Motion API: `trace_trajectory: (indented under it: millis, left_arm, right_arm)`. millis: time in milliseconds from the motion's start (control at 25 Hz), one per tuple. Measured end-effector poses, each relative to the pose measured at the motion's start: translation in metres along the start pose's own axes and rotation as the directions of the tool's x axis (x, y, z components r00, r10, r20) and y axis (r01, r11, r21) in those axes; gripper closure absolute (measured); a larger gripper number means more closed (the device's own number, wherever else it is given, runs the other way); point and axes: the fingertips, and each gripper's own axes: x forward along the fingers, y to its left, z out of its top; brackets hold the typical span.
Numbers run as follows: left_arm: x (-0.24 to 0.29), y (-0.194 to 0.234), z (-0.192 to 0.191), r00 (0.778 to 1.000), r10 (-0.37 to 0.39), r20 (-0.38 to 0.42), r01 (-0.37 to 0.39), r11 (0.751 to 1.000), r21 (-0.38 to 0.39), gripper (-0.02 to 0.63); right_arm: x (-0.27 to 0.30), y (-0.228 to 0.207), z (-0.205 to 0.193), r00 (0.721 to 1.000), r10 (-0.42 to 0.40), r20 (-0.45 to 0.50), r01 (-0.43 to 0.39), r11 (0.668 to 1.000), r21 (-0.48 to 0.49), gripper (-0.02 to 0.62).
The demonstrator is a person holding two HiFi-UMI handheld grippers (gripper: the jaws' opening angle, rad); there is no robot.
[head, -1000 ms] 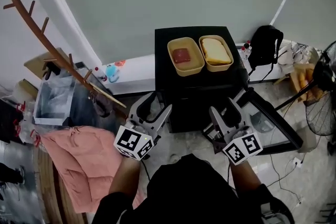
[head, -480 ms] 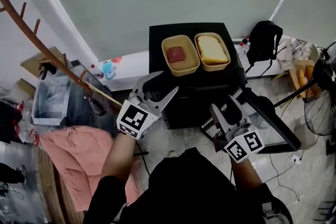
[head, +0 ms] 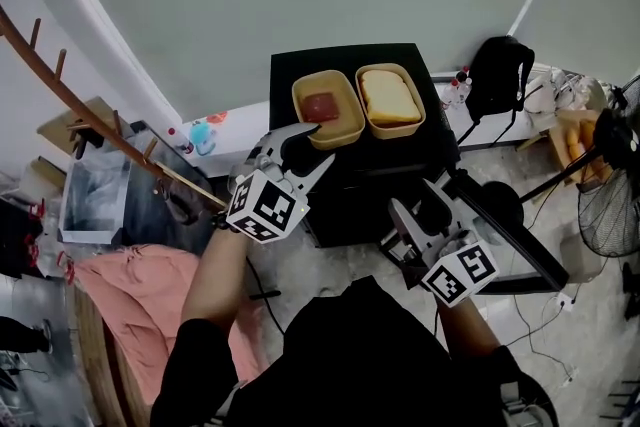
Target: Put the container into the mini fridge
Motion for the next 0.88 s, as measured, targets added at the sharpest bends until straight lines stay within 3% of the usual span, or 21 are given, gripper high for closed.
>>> trace_trajectory:
  millis: [120, 240, 440, 880]
  left_arm:
    - [0.009, -0.005, -0.007, 0.997, -0.036, -0.063, 0.04, 0.998, 0.054, 0.413]
    - [0.013, -0.007, -0.013, 0.993, -0.026, -0.115, 0.039, 0.993, 0.113, 0.431]
    - [0.019, -0.009, -0.019, 0.982, -0.018, -0.19, 0.056, 0.979, 0.197, 0.505]
    - [0.012, -0.02, -0.013, 0.968, -0.103, -0.229, 0.143, 0.976, 0.167, 0.555]
  right_arm:
    - [-0.003, -0.005, 0.0, 1.0, 0.003, -0.002, -0.003, 1.0, 0.007, 0.333]
    - [-0.005, -0.007, -0.001, 1.0, 0.01, -0.006, -0.009, 1.0, 0.018, 0.333]
    - [-0.002, -0.008, -0.004, 0.999, 0.032, -0.019, -0.032, 0.999, 0.015, 0.333]
    - [0.004, 0.008, -0.024, 0.989, 0.117, -0.092, -0.114, 0.993, 0.038, 0.333]
